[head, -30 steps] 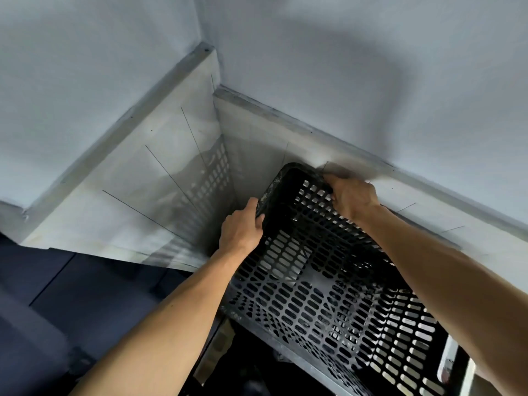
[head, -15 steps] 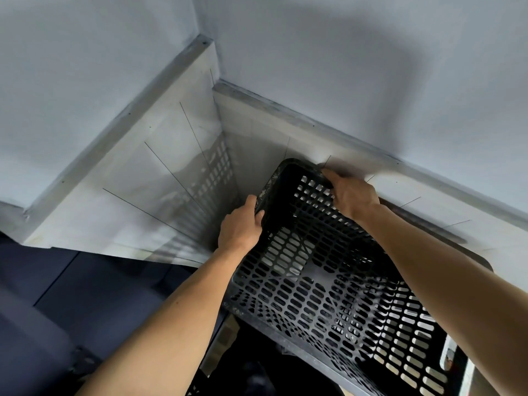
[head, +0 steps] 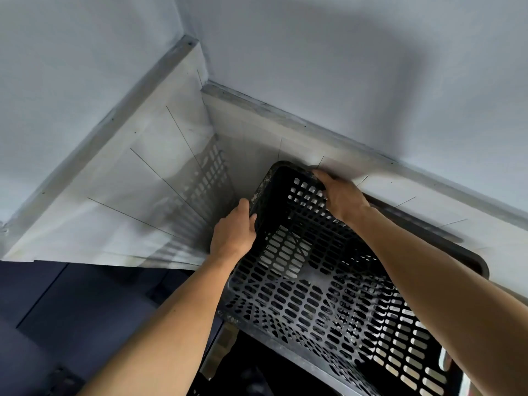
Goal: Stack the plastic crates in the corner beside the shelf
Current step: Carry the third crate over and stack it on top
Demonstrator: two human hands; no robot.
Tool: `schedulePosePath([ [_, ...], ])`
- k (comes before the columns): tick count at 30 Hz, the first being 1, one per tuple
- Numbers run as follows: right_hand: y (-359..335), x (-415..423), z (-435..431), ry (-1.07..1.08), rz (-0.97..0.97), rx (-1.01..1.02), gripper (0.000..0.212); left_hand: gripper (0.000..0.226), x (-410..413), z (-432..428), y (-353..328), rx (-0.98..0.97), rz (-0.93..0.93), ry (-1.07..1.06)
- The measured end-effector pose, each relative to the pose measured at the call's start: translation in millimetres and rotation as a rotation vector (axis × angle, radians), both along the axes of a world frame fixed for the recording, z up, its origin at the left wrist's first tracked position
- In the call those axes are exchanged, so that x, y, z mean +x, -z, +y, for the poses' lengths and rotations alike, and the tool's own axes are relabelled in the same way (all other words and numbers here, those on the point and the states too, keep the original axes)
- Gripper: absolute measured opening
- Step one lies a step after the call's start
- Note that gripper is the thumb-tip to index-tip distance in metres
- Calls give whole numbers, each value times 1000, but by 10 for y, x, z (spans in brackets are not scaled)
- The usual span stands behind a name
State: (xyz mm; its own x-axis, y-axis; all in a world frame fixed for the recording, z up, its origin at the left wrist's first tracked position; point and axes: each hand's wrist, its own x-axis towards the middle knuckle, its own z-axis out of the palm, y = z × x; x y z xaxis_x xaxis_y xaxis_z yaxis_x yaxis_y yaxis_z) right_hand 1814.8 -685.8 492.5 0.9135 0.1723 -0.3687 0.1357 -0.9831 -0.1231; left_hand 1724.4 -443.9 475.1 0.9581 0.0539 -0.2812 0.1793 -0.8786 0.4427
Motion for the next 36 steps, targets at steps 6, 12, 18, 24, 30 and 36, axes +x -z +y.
schedulePosePath([
  [6,-66,-135,19,27,27,-18,81,21,-7,-14,-45,47,49,-1],
  [12,-157,-491,-230,35,-65,-32,87,57,-148,-162,-125,185,-14,-34],
  [18,-304,-739,-377,7,-141,-31,86,72,-352,-593,-264,328,-193,47],
  [24,-373,-1070,-518,-10,-148,34,72,62,-543,-959,-430,223,-250,141],
  [30,-361,-1566,-929,73,-89,47,67,53,-874,-1485,-524,138,-258,277],
  [36,-387,-2173,-1536,217,-43,32,61,46,-1438,-2110,-419,44,-163,522],
])
